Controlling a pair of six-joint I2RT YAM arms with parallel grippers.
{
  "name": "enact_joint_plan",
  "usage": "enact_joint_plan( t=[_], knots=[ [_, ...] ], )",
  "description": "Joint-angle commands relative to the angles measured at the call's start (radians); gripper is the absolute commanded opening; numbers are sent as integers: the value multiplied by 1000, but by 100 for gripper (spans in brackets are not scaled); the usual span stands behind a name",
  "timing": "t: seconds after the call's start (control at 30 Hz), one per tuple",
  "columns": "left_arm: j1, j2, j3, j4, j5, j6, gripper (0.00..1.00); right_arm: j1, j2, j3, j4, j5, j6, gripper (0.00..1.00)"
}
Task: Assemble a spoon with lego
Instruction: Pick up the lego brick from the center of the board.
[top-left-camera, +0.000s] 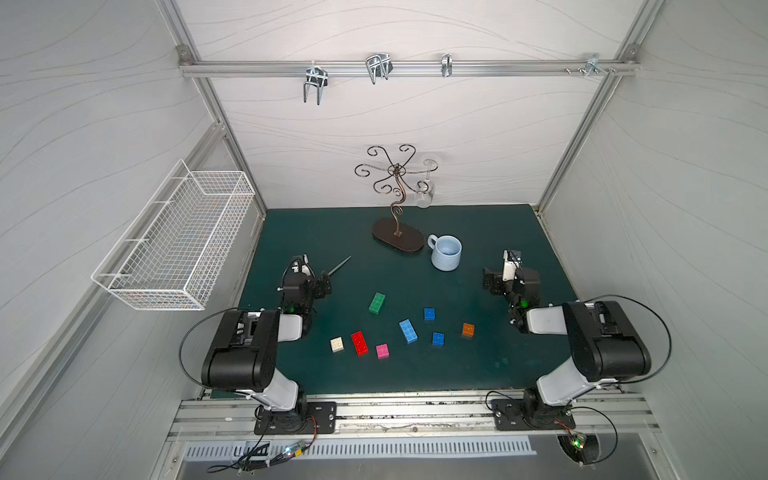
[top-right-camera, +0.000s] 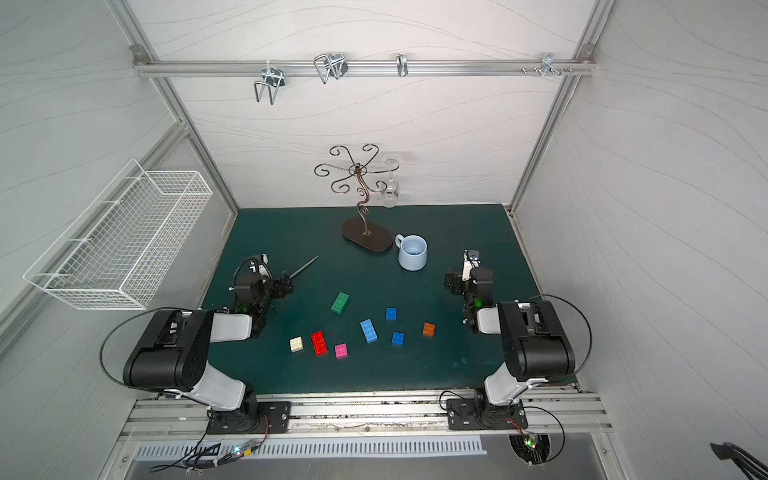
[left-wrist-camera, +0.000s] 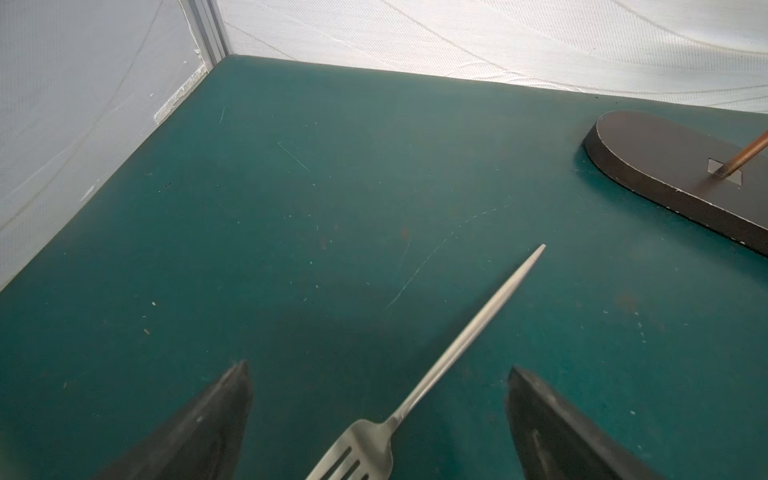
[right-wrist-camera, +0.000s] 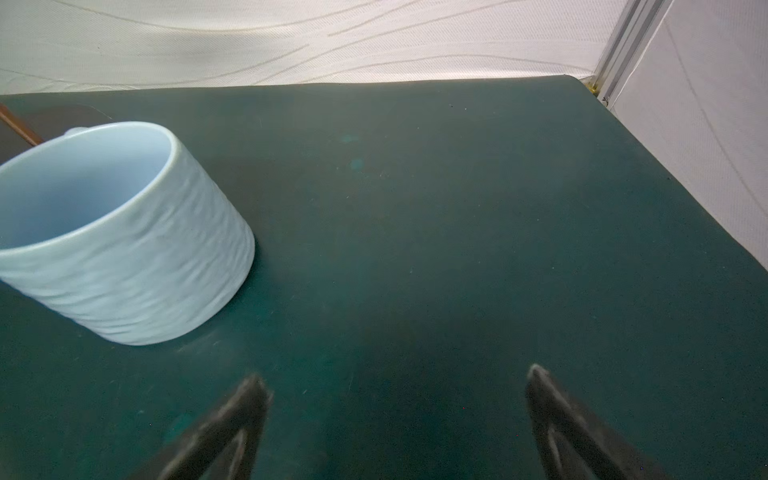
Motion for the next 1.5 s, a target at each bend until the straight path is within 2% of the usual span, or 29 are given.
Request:
enact_joint_plan(
  t=[0.0,0.8,0.83,0.9,0.97,1.0,1.07,1.13,1.2,1.3,1.47],
  knots=[
    [2,2,24,37,4,16,100,-5,-4,4,-4,-9,-5,99],
    [2,-20,38,4,39,33,100,-9,-18,14,-19,-47,-11,99],
    [-14,-52,59,-64,5,39,100,2,-49,43,-101,-32,-18,99],
    [-53,-143,119,-258,-121,23,100,54,-145,160,-373,129,-16,99],
    [-90,-206,151,-355,-214,-20,100,105,-203,295,-661,269,48,99],
    [-107,-232,156,-417,-239,-70,100,127,-223,371,-829,282,98,99],
    [-164,-285,175,-486,-236,-79,100,184,-235,506,-1138,285,189,99],
    [-235,-336,197,-569,-236,-82,100,276,-240,585,-1352,252,230,99],
    [-314,-392,211,-642,-237,-71,100,388,-261,613,-1504,274,339,99],
    [-393,-467,214,-749,-232,-110,100,467,-288,590,-1616,179,505,97],
    [-488,-511,205,-789,-168,-202,100,485,-222,534,-1671,29,590,90]
  ],
)
